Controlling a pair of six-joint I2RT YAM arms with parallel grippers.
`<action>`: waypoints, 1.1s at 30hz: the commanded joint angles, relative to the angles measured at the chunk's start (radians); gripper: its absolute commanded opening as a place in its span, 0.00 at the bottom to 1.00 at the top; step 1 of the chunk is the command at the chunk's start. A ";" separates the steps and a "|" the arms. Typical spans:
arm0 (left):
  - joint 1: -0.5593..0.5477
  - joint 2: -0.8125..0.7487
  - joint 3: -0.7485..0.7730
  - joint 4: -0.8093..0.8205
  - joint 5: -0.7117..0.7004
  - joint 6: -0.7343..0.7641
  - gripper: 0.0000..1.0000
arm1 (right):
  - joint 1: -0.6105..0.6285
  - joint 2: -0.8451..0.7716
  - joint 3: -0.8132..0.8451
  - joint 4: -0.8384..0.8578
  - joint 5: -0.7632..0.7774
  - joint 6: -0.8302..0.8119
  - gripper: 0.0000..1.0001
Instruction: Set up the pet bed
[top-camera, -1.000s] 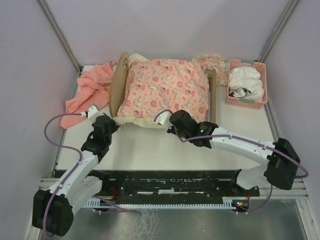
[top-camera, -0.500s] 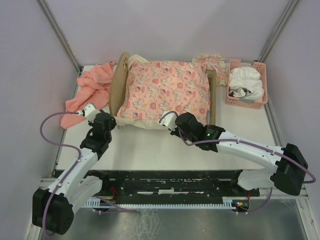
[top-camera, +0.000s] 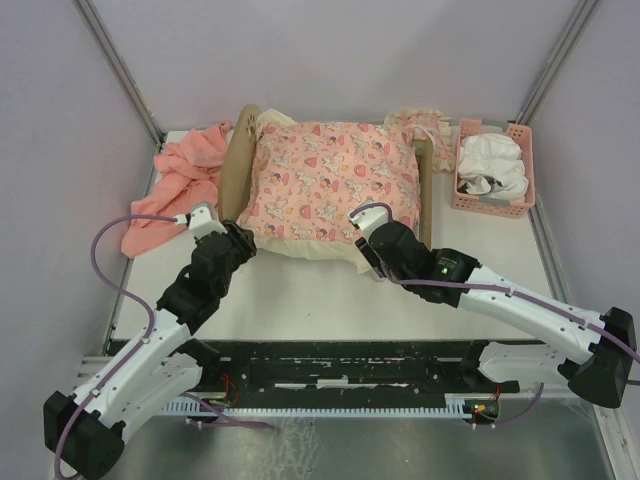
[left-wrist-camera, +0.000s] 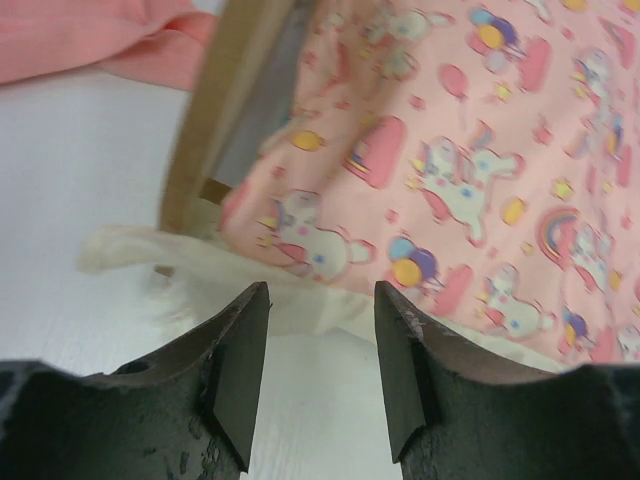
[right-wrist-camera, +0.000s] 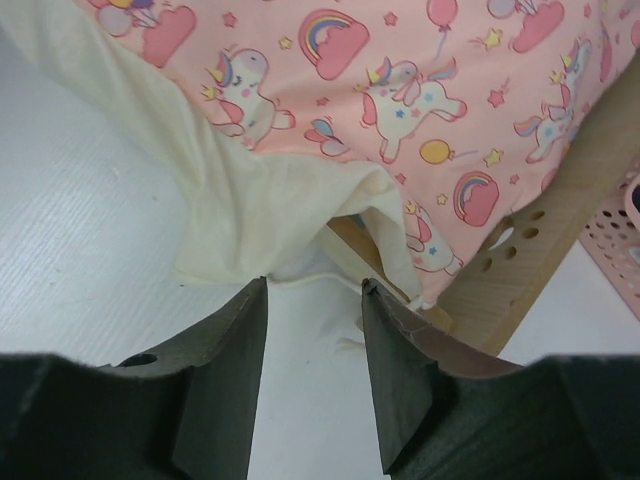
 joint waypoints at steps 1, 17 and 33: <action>-0.143 0.020 0.078 0.044 -0.076 0.065 0.54 | -0.016 -0.003 -0.041 0.006 0.149 0.088 0.50; -0.275 0.242 0.041 0.323 0.084 0.018 0.53 | -0.117 0.078 -0.141 0.345 0.055 0.079 0.41; -0.275 0.352 -0.012 0.414 0.069 -0.005 0.53 | -0.160 0.141 -0.181 0.455 0.026 0.139 0.49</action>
